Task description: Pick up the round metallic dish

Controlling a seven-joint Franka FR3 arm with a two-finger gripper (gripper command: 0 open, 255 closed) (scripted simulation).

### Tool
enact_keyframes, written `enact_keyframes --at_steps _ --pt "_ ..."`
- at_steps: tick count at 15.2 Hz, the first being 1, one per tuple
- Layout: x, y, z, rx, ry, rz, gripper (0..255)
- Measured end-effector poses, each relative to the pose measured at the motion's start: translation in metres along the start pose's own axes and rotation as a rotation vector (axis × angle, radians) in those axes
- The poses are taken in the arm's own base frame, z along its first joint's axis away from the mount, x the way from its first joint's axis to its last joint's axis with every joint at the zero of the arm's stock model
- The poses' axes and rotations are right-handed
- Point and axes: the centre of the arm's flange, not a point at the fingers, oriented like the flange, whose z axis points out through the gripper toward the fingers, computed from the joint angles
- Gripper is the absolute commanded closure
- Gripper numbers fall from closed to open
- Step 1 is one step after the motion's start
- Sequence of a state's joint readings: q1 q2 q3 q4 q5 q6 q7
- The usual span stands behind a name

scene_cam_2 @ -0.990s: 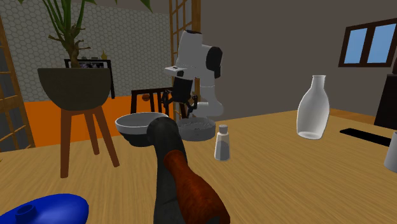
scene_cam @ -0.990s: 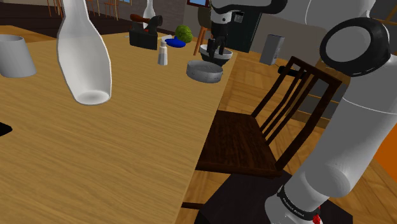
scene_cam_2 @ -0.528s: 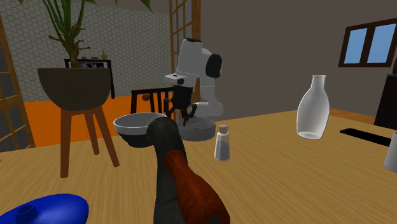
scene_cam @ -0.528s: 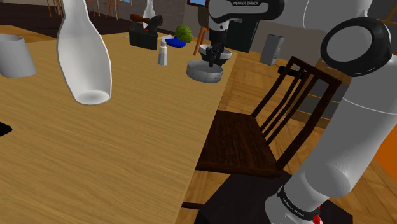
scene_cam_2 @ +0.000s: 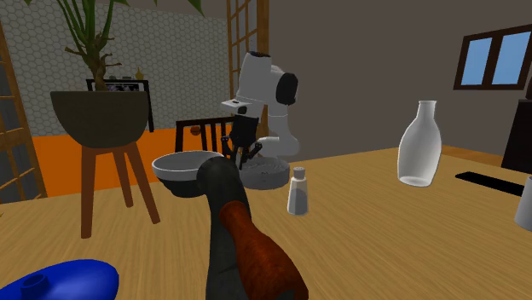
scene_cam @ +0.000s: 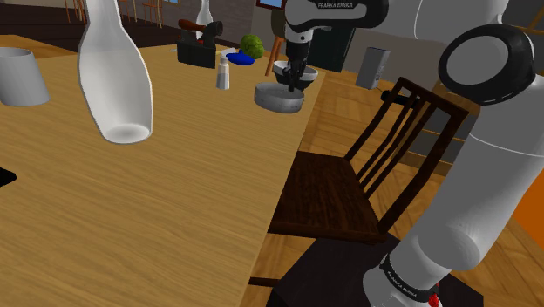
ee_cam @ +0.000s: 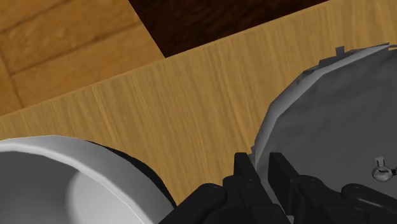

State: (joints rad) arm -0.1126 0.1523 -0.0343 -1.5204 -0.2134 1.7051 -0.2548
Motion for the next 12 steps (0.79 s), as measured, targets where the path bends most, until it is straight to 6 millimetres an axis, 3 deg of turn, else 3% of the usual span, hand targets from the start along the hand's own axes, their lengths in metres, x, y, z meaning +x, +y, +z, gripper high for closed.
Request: enact_keyframes --at_steps 3,12 --pt "-0.003 0.002 -0.007 0.000 -0.002 0.000 255" --pt "-0.005 0.012 -0.052 0.000 -0.002 0.000 255"
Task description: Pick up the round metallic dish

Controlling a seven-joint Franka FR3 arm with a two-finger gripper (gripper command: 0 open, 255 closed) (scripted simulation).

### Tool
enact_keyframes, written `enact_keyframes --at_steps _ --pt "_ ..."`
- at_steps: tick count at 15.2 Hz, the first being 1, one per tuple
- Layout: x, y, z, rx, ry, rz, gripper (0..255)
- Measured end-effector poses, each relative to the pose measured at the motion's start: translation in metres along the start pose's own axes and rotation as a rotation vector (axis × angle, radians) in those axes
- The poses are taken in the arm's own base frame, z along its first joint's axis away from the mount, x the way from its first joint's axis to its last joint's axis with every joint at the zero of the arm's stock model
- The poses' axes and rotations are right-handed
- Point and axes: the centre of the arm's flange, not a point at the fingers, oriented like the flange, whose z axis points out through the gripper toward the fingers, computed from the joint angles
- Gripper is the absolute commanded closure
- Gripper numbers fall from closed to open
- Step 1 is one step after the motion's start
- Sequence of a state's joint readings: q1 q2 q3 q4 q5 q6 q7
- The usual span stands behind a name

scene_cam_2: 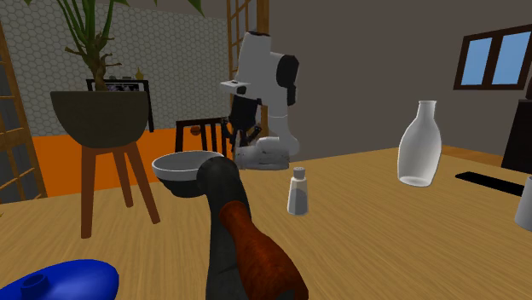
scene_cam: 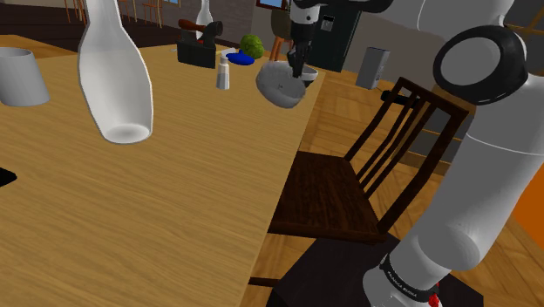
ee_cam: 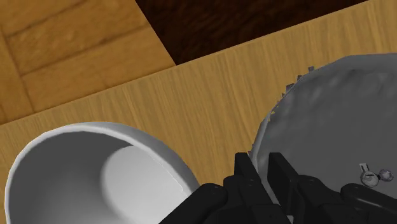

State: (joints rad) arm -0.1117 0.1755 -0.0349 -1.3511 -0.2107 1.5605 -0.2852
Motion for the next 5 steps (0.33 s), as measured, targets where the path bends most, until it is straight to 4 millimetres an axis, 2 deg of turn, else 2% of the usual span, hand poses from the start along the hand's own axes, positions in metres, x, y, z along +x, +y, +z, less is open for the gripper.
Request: enact_keyframes --at_steps 5 --pt "-0.001 0.006 -0.022 0.000 0.000 0.000 255"
